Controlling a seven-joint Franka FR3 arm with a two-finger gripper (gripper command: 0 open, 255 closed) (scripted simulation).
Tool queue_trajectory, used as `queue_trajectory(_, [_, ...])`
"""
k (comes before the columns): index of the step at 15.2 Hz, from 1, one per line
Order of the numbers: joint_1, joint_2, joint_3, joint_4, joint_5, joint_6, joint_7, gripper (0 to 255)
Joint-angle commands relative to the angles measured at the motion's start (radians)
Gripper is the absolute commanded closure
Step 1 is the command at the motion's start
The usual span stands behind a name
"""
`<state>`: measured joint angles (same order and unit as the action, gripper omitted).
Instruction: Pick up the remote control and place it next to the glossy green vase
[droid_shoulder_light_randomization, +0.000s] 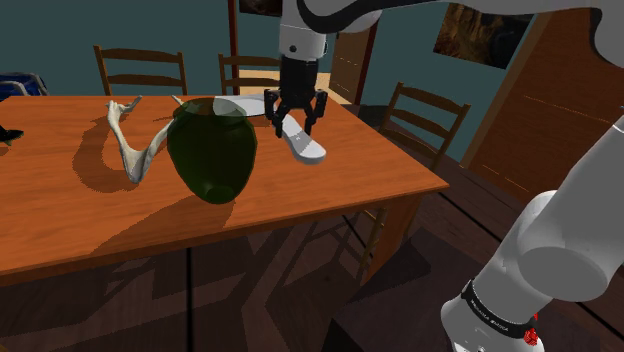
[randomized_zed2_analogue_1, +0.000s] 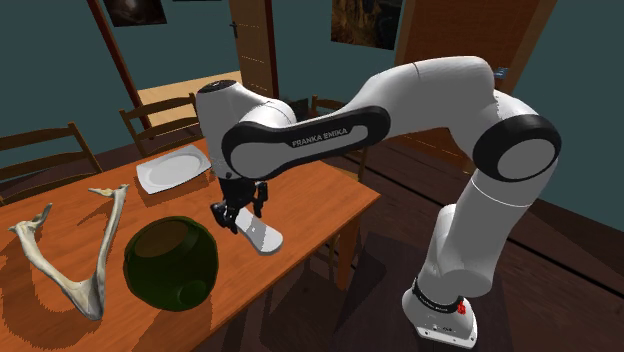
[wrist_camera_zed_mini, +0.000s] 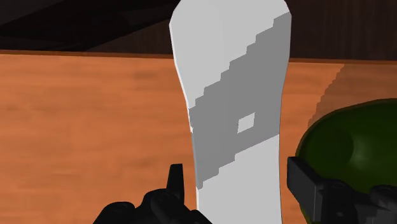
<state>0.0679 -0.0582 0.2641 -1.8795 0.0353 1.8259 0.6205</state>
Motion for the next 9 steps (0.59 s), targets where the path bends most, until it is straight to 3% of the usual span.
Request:
queue_trajectory(1, [0.000, 0.000, 0.000, -0.029, 0.000, 0.029, -0.001, 255])
queue_trajectory(9, [0.001, 0.016, 0.002, -0.119, -0.003, 0.135, 0.000, 255])
